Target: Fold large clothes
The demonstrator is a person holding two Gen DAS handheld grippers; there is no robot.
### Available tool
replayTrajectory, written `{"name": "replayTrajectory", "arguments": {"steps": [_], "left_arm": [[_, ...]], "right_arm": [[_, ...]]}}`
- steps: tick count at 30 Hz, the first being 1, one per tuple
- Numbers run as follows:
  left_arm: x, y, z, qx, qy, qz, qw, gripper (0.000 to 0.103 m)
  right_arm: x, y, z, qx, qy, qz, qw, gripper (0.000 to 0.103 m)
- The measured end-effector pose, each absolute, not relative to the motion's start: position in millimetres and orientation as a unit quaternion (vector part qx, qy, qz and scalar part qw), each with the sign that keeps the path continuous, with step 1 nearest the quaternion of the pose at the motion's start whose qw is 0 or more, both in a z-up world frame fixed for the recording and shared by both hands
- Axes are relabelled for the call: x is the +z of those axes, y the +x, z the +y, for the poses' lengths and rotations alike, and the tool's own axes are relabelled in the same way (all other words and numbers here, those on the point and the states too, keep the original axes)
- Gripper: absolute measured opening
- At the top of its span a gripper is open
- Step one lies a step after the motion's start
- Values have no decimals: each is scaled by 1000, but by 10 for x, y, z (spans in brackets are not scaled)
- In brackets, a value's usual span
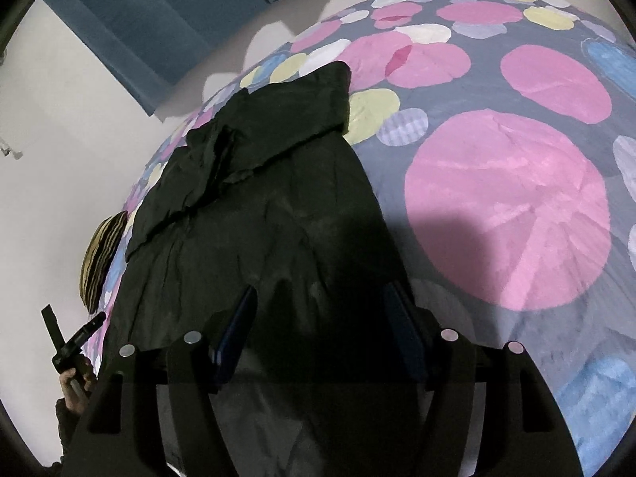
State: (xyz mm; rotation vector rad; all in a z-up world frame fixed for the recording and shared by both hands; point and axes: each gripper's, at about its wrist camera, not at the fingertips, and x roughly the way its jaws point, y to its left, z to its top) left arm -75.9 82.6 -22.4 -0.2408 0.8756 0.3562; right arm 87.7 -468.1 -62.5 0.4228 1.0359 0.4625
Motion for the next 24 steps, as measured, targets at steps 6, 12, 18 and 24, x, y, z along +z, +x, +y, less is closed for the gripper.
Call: {"name": "replayTrajectory", "arguments": {"steps": [6, 12, 18, 24], "left_arm": [[-275, -997, 907, 174, -140, 431, 874, 71], [-306, -1096, 869, 175, -143, 433, 872, 71], [-334, -1143, 865, 150, -171, 427, 875, 71], [-460, -1201, 871, 86, -240, 437, 863, 71]], "right_arm": [[-643, 782, -4695, 221, 186, 491, 822, 70], [-643, 691, -4710, 217, 177, 491, 825, 70], [-743, 603, -4754, 218, 179, 499, 819, 74], [-801, 468, -4770, 245, 191, 506, 805, 74]]}}
